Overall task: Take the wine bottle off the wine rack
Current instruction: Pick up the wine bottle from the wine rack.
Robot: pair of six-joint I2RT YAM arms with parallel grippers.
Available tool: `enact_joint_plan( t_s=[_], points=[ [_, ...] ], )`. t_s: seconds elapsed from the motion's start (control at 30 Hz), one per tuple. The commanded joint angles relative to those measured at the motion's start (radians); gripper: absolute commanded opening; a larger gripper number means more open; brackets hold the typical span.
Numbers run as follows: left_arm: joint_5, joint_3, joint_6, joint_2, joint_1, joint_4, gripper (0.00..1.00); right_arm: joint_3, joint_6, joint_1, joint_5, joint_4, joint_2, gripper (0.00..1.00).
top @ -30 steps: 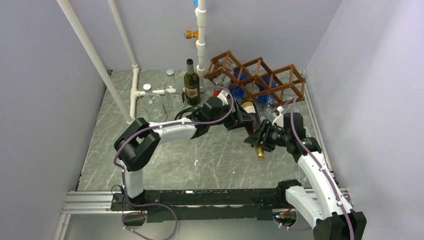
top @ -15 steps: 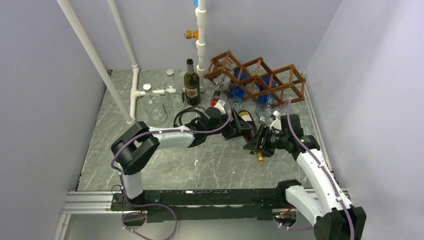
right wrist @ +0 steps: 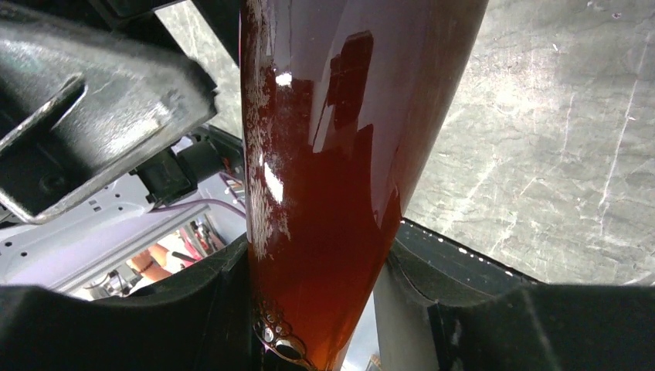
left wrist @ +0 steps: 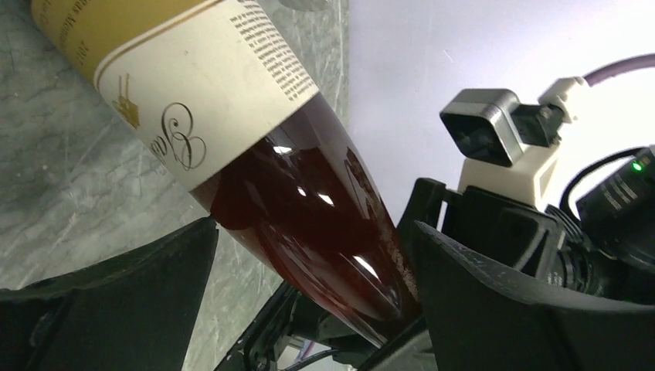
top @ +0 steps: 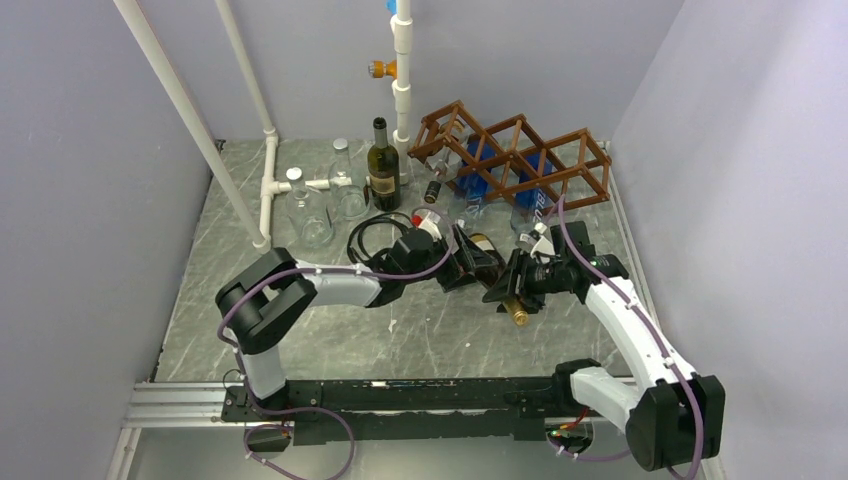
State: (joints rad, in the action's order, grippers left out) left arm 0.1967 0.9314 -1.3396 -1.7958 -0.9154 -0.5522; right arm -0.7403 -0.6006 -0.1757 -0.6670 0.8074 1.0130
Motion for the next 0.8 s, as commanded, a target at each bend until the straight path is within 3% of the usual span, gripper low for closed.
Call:
enact_joint_plan(
  t_s=[0.0,0.17,0.33,0.53,0.77],
  points=[
    [-0.015,-0.029,-0.011,0.096,-0.004,-0.137,0.99,-0.123,0.081,-0.008,-0.135,-0.151,-0.008,0.0],
    [-0.025,-0.103,0.028,0.154,0.015,-0.161,1.0,-0.15,0.082,-0.008,-0.131,-0.14,0.024,0.0],
    [-0.049,-0.196,0.182,0.29,0.04,-0.114,1.0,-0.179,0.101,-0.008,-0.126,-0.129,0.043,0.0],
    [-0.113,-0.246,0.594,0.494,0.044,0.114,0.99,-0.196,0.123,-0.008,-0.123,-0.117,0.06,0.0],
    [-0.16,-0.33,1.181,0.695,0.041,0.13,0.99,-0.213,0.153,-0.01,-0.128,-0.098,0.083,0.0]
  ],
)
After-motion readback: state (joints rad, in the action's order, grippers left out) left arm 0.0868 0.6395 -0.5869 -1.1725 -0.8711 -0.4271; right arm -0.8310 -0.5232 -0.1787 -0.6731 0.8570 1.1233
